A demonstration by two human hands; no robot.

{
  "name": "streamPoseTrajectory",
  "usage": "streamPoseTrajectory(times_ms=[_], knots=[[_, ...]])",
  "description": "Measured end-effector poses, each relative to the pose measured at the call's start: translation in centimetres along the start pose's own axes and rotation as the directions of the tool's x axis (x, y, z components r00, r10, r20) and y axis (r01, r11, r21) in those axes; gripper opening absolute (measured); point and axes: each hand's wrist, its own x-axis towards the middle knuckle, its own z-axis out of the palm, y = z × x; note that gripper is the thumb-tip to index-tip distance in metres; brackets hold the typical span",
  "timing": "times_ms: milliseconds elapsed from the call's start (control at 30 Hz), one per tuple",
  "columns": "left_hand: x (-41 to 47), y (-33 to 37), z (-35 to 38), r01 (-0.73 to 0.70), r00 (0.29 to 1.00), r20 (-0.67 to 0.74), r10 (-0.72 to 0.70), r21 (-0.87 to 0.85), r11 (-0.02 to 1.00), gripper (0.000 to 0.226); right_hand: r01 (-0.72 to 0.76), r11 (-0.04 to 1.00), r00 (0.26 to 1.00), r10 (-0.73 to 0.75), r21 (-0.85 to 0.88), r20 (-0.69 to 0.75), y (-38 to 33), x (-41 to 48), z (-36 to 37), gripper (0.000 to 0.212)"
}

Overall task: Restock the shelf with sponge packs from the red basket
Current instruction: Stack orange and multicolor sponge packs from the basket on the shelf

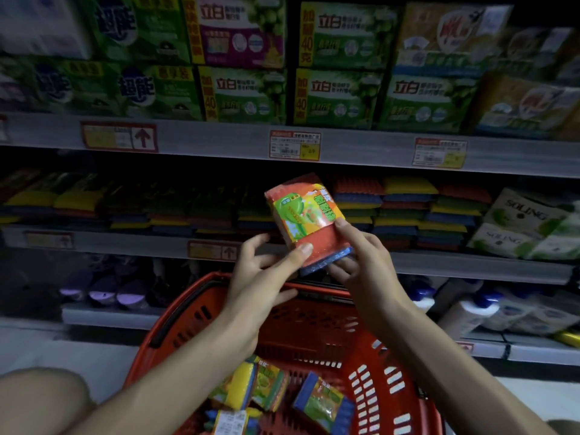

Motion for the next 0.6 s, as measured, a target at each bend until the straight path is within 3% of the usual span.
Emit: streamPoseTrajectory(times_ms=[167, 333, 600], knots=[[0.5, 0.0, -0.3, -0.059, 0.998, -0.019, 0.059, 0.013, 0.998, 0.066, 0.097, 0.979, 0.995, -0.094, -0.179, 0.025, 0.7, -0.2, 0.5, 0.041], [1.6, 0.4, -0.6, -0.115, 0.989, -0.092, 0.118, 0.036, 0.993, 0.054, 0.264, 0.895, 0.961, -0.274, -0.359, 0.023, 0.7, -0.4, 1.1, 0.036], [3.0, 1.2, -0.1, -0.248, 0.94, -0.238, 0.244, 0.012, 0.969, 0.032, 0.361, 0.833, 0.926, -0.372, -0.42, 0.058, 0.9, -0.6, 1.8, 0.025]])
